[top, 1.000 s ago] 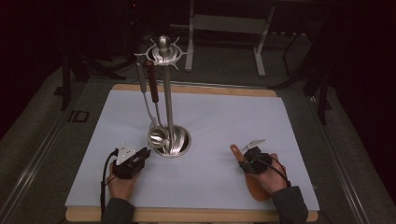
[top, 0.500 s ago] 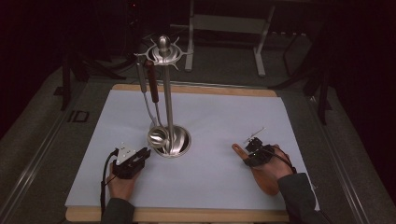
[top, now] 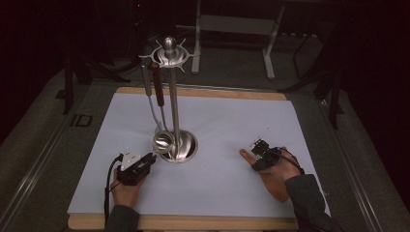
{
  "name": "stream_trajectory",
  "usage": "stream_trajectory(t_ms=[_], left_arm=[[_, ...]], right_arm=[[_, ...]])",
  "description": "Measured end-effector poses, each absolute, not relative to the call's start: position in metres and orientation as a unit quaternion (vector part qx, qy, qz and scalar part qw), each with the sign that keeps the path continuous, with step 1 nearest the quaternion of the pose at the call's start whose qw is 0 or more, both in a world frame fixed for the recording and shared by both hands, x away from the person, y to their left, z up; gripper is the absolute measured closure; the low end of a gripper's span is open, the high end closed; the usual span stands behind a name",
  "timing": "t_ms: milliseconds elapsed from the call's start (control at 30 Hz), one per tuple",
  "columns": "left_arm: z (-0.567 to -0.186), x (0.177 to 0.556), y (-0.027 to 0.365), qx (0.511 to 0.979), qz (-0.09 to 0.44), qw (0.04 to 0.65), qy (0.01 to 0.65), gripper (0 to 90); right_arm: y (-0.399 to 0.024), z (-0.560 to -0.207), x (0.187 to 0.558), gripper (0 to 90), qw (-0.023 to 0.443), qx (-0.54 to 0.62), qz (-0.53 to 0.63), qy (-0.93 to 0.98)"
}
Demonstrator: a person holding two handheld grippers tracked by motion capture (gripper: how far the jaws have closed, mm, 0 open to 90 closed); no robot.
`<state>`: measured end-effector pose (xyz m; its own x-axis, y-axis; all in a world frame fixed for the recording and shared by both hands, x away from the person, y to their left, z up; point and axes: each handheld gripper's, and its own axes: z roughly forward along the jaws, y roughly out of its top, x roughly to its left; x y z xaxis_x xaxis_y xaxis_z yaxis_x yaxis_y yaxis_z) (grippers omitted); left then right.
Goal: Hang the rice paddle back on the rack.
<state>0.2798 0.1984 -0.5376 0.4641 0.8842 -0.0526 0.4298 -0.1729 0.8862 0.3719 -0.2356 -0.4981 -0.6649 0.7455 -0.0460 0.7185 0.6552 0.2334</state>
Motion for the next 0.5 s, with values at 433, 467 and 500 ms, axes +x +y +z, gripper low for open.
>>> stream_trajectory(t_ms=[433,467,500], left_arm=[[-0.537,0.279,0.198,0.725,0.253,0.454,0.452,76.4],[-0.537,0.279,0.197,0.725,0.253,0.454,0.452,76.4],[-0.537,0.279,0.197,0.725,0.253,0.454,0.452,76.4]], right_arm=[[-0.23,-0.488,0.368,66.3,0.081,0.391,0.15,0.905],[-0.229,-0.486,0.368,66.3,0.084,0.389,0.155,0.904],[-0.228,-0.484,0.367,66.3,0.088,0.388,0.161,0.903]])
